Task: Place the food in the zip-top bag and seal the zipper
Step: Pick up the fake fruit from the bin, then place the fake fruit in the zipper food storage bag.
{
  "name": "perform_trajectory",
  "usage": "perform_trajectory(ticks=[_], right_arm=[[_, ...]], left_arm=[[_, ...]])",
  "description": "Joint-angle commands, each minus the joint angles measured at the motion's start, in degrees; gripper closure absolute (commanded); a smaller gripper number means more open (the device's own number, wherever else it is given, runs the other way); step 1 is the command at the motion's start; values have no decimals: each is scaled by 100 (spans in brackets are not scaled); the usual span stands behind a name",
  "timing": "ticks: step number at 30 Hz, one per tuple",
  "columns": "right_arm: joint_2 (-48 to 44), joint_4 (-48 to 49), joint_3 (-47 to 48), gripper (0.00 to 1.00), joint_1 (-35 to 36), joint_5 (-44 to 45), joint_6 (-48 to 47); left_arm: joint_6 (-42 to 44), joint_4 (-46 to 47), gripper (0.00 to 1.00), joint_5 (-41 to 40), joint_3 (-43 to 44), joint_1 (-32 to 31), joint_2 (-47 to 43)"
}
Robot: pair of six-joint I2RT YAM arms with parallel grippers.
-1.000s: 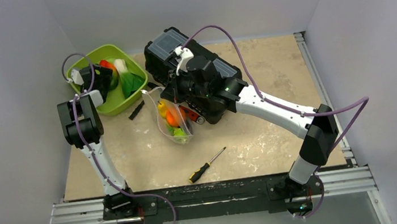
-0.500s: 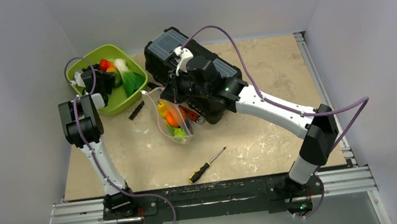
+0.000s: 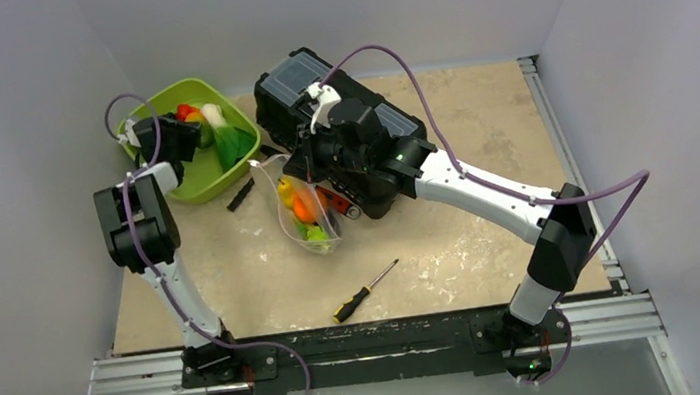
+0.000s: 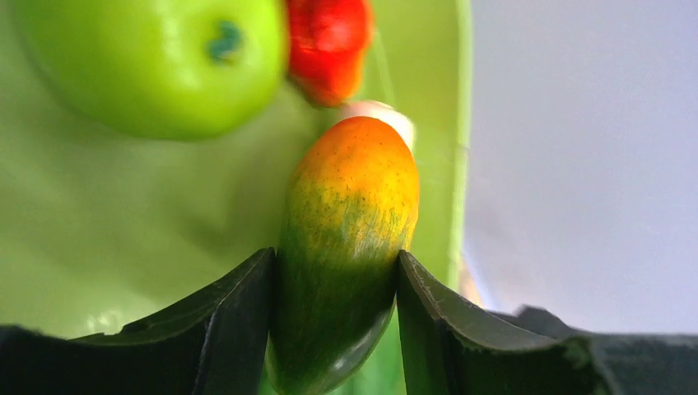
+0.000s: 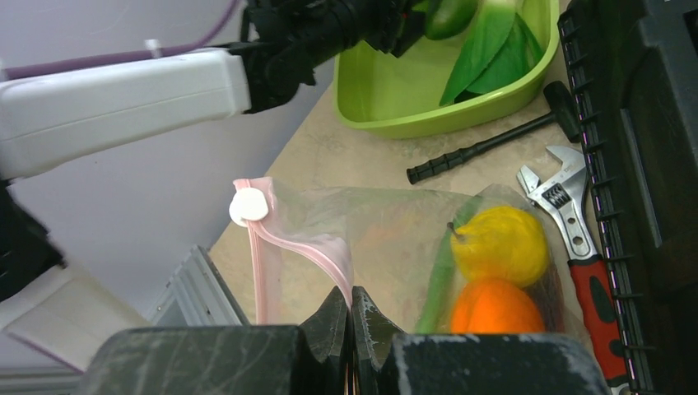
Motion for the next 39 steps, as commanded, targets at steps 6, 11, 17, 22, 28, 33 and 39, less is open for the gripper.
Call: perform_trajectory(ticks=[6,11,17,22,28,33,39], right_arm=[[102,260,61,100,-43,253,4],[191,207,142,100,-43,411,40],[310,124,228,100,-43,509,161],[374,72,361,100,-43,600,161],[305,68,481,100,-43,584,178],[140,149,445,100,-43,418,318],[-162,234,335,100,-14,332,459]], left_arm=[[272,-670,99,1210,-901,9,-2714],[726,-2748,100,2318,-763,-9,-3783],[1730,-4948,100,2769,-716,-348,-5660],[2135,-6038,100,2607,-543,-1483,-7009],[1571,-6250,100,1808,-1079,-3361,-7829],[1492,-6856,100,612,-1125,-4320,-7571],[1139,-7583,100,-580,-936,-4337,-7522]])
